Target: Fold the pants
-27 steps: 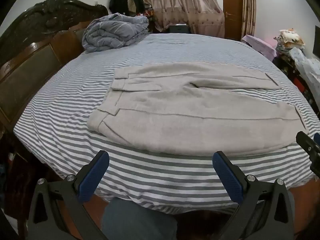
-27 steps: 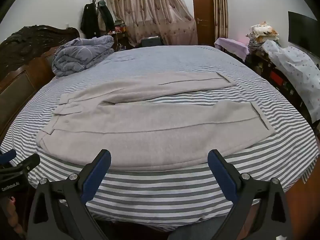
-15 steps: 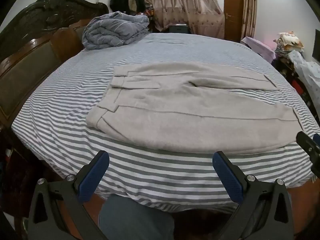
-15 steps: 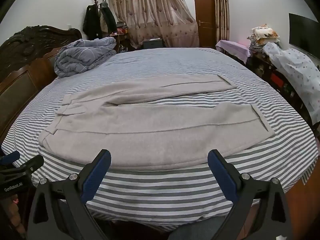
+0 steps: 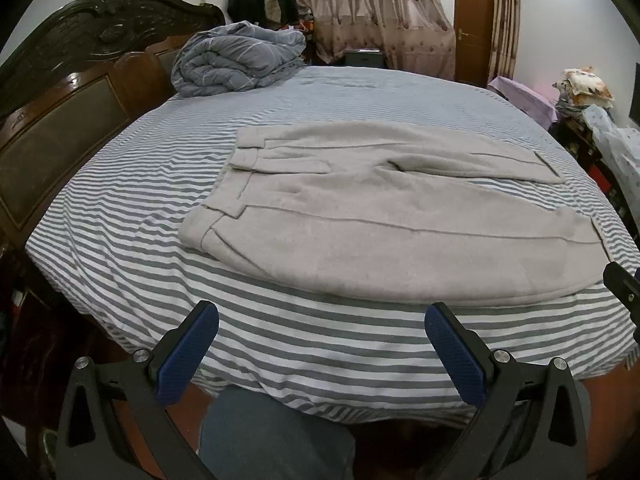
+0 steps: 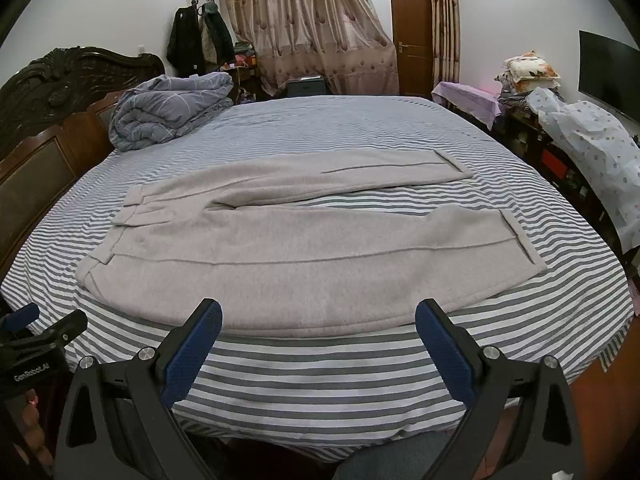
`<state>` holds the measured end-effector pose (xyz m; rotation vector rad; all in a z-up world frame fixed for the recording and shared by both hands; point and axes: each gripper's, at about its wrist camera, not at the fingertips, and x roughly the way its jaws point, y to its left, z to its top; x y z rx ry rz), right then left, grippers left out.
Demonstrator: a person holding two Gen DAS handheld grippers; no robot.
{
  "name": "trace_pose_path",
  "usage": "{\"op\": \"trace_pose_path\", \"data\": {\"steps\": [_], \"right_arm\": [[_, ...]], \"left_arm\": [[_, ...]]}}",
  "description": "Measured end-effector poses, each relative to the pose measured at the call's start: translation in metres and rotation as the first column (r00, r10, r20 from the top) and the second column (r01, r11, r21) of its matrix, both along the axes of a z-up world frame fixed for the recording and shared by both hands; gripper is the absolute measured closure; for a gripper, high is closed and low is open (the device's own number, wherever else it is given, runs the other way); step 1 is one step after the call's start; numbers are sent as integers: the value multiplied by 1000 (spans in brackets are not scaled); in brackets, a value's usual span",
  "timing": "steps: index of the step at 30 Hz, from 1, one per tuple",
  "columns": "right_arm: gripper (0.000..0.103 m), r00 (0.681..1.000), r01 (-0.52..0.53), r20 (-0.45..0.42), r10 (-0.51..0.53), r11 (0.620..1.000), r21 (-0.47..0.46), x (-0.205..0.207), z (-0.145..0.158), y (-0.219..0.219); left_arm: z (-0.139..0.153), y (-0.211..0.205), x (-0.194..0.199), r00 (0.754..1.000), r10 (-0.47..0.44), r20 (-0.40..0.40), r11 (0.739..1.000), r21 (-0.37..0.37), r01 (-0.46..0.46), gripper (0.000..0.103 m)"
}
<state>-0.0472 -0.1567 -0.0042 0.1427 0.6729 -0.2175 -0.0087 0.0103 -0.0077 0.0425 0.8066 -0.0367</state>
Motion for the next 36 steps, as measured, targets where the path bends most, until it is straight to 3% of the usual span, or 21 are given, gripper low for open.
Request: {"op": "trace_pose_path", "data": {"steps": [36], "right_arm": [[6,999,31,-23,-31,999,7,2,-12,-12]], "left_arm": [[-11,-10,18,998,-42,-43,999,14,43,1]]}}
